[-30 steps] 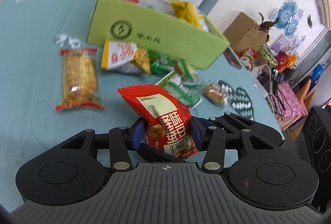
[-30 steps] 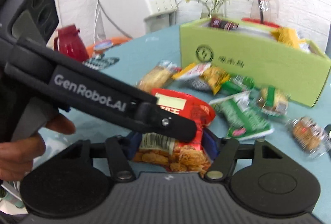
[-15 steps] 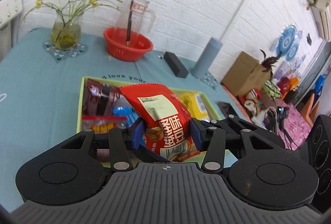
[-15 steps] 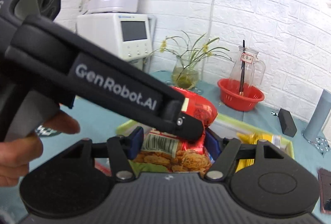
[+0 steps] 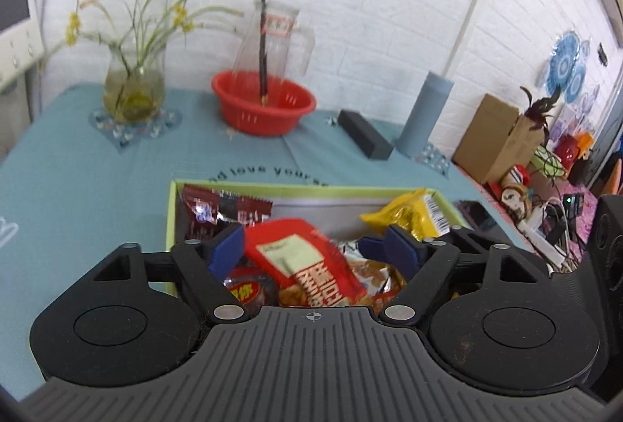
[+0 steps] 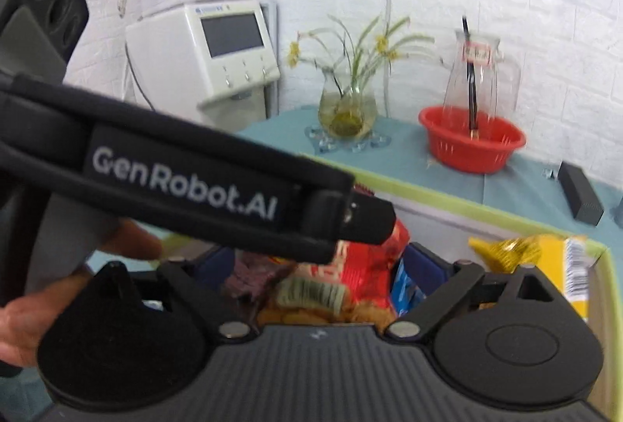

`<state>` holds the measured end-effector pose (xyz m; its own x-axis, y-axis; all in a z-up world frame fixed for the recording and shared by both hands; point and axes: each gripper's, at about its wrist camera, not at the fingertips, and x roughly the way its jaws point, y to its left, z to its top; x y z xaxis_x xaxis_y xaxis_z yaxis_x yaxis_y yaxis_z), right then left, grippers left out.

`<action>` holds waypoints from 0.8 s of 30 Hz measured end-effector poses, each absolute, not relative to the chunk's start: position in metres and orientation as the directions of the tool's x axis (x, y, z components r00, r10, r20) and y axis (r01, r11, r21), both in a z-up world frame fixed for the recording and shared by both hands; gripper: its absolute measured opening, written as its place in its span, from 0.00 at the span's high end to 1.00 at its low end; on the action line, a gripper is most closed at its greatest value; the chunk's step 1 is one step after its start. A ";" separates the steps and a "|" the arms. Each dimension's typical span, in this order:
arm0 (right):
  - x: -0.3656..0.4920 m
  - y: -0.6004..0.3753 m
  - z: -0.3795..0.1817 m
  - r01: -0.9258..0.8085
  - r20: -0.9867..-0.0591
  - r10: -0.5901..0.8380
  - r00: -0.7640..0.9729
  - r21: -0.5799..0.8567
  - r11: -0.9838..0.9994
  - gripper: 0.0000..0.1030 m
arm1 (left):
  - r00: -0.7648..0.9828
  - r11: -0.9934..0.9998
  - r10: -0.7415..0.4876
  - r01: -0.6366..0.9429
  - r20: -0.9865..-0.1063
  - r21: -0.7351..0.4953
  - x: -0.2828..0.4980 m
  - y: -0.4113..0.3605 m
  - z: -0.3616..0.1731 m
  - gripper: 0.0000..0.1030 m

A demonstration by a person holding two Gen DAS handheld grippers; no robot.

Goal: Organize snacks
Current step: 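Carry the red bag into the green box and open both grippers, then close both grippers on the clear cracker bag with red label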

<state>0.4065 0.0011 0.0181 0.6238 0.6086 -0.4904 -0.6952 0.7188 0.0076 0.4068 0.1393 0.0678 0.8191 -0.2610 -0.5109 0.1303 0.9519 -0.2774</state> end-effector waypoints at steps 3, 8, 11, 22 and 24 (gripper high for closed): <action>0.394 -0.008 0.031 -0.690 -0.447 0.610 0.654 -0.022 0.724 0.08 | 0.838 0.962 -0.242 0.140 -0.490 -0.236 0.388 0.131 0.081 0.31; 0.356 -0.026 0.044 -0.687 -0.408 0.605 0.683 -0.078 0.723 0.01 | 0.845 0.961 -0.250 0.157 -0.473 -0.227 0.355 0.119 0.092 0.28; 0.326 -0.039 0.048 -0.677 -0.392 0.592 0.704 -0.117 0.727 0.01 | 0.844 0.958 -0.262 0.169 -0.467 -0.232 0.337 0.114 0.094 0.28; 0.246 -0.054 0.016 -0.677 -0.455 0.588 0.669 -0.047 0.735 0.01 | 0.822 0.958 -0.224 0.087 -0.523 -0.273 0.280 0.142 0.060 0.23; 0.236 -0.046 0.003 -0.700 -0.487 0.605 0.630 -0.019 0.714 0.01 | 0.814 0.953 -0.197 0.029 -0.547 -0.301 0.271 0.165 0.045 0.23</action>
<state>0.2364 -0.0457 0.0027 0.6302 0.6051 -0.4866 -0.7003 0.7136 -0.0195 0.2713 0.1646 0.0445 0.8138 -0.1970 -0.5467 0.0286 0.9532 -0.3008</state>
